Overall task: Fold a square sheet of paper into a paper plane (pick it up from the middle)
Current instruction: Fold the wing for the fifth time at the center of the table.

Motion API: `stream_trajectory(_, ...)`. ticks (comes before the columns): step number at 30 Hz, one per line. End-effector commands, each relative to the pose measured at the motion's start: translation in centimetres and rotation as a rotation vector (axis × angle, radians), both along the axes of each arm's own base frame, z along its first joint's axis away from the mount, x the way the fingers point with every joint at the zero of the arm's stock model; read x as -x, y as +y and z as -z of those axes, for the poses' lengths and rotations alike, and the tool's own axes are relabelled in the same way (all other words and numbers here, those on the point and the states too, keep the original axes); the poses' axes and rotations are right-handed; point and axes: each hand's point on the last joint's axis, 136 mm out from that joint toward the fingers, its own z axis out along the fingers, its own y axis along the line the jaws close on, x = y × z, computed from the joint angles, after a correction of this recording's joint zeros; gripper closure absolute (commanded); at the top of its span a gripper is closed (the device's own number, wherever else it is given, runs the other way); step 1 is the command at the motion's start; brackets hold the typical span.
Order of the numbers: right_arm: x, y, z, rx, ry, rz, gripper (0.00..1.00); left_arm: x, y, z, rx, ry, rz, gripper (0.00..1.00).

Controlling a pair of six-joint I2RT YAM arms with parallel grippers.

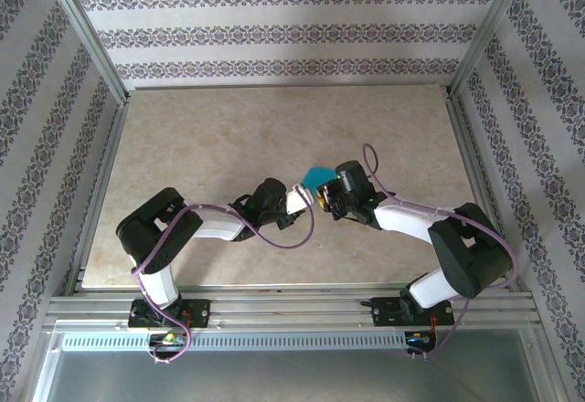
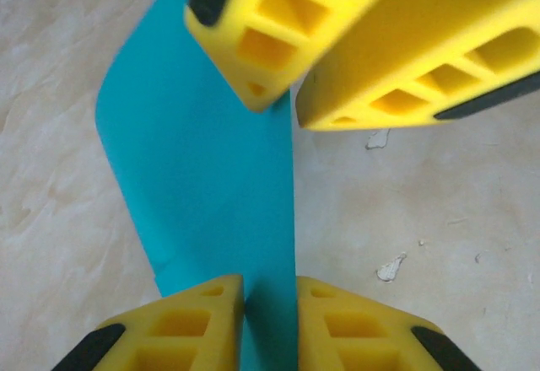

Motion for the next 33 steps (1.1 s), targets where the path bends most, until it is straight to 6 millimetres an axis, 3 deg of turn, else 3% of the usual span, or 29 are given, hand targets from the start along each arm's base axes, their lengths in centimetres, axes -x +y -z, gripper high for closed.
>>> stream_trajectory(1,-0.4,-0.8,-0.3,0.033,-0.004,-0.005,0.67,0.6,-0.3,0.2,0.008,0.001,0.018,0.80)
stream_trajectory(5,-0.3,-2.4,-0.6,0.122,-0.033,-0.035,0.49,1.2,-0.4,0.2,0.035,0.054,0.021,0.83)
stream_trajectory(10,-0.6,-4.8,-1.5,0.231,-0.106,-0.070,0.41,1.9,-0.6,-0.2,0.117,0.193,0.013,0.88)
stream_trajectory(16,-1.4,-6.4,-3.0,0.330,-0.246,-0.160,0.37,2.2,-0.3,-0.9,0.205,0.357,-0.043,0.93)
stream_trajectory(22,-1.9,-6.3,-4.0,0.415,-0.377,-0.312,0.36,1.9,0.1,-0.9,0.297,0.480,-0.136,0.95)
stream_trajectory(33,0.2,-5.6,-1.5,0.473,-0.354,-0.509,0.34,1.8,0.3,0.3,0.384,0.600,-0.236,0.91)
